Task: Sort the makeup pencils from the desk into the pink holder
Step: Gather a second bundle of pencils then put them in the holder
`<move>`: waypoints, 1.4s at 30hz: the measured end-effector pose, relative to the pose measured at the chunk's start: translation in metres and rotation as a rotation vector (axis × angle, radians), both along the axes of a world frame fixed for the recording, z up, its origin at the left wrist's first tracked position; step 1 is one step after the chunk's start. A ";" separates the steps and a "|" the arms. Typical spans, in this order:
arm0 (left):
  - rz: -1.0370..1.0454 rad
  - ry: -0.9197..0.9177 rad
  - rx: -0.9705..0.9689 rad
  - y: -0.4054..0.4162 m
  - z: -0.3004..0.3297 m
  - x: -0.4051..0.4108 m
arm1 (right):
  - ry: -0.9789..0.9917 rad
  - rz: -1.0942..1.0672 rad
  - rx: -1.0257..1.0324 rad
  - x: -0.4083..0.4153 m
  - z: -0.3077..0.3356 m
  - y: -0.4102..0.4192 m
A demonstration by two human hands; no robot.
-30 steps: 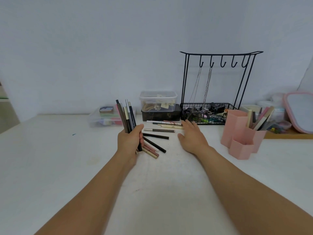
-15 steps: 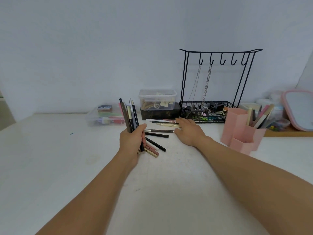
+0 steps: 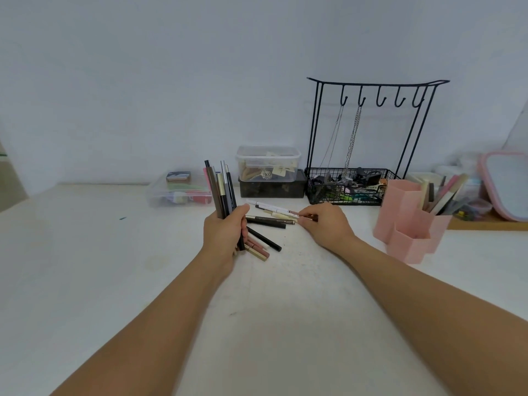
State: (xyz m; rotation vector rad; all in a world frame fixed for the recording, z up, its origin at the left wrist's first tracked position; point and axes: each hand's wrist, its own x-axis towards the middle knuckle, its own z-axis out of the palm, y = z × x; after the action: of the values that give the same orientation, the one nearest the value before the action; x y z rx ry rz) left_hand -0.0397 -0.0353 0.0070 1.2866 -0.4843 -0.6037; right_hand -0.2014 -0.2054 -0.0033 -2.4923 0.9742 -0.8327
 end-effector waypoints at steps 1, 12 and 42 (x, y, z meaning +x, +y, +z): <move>-0.006 0.002 0.005 0.000 0.000 0.001 | -0.028 -0.010 0.025 -0.001 0.000 -0.001; -0.029 0.001 -0.034 0.000 -0.002 0.004 | -0.282 -0.066 0.134 -0.006 0.009 0.011; -0.060 -0.063 -0.107 0.004 0.002 -0.007 | -0.469 0.365 0.421 0.030 0.026 0.098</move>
State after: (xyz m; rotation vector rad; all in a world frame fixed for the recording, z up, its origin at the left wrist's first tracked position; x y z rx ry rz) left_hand -0.0467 -0.0314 0.0086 1.1953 -0.6013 -0.5815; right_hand -0.1713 -0.1070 0.0224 -1.9080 0.4547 -0.9174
